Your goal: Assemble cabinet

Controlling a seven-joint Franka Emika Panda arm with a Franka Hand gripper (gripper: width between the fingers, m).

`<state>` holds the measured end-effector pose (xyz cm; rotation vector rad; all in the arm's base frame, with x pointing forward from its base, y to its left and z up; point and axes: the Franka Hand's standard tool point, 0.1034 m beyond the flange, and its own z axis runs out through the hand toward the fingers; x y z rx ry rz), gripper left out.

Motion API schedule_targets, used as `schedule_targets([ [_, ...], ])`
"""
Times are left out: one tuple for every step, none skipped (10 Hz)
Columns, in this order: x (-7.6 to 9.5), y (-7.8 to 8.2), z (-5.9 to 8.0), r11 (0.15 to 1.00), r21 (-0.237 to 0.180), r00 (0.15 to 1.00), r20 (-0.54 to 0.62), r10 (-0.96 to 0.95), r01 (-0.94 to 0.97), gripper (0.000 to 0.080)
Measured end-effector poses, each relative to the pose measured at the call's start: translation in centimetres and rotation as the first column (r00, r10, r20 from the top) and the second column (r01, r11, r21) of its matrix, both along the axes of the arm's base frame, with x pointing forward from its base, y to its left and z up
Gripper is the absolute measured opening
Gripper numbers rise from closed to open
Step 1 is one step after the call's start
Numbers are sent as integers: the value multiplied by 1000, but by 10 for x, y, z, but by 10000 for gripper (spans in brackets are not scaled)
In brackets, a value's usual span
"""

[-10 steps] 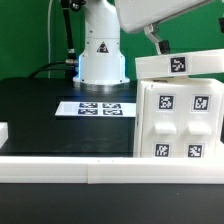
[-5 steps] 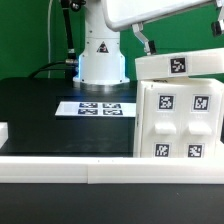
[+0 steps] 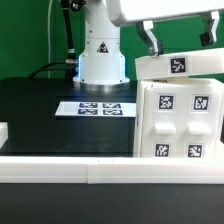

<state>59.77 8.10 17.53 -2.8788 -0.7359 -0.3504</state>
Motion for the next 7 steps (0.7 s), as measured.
schedule_targets([
  [0,-1,0,999,-13,999,6,45,-45,797],
  [-2,-2,-1,988,-42,988,5,152,-151,797],
  [-1,-3,-2,970,-67,972,2,235,-234,797],
  [1,-5,-3,959,-82,962,4,273,-271,797],
  [1,-6,-3,934,-110,939,12,344,-341,797],
  [1,-7,-4,908,-131,915,16,404,-398,797],
  [1,-8,-4,891,-144,899,16,437,-431,797],
])
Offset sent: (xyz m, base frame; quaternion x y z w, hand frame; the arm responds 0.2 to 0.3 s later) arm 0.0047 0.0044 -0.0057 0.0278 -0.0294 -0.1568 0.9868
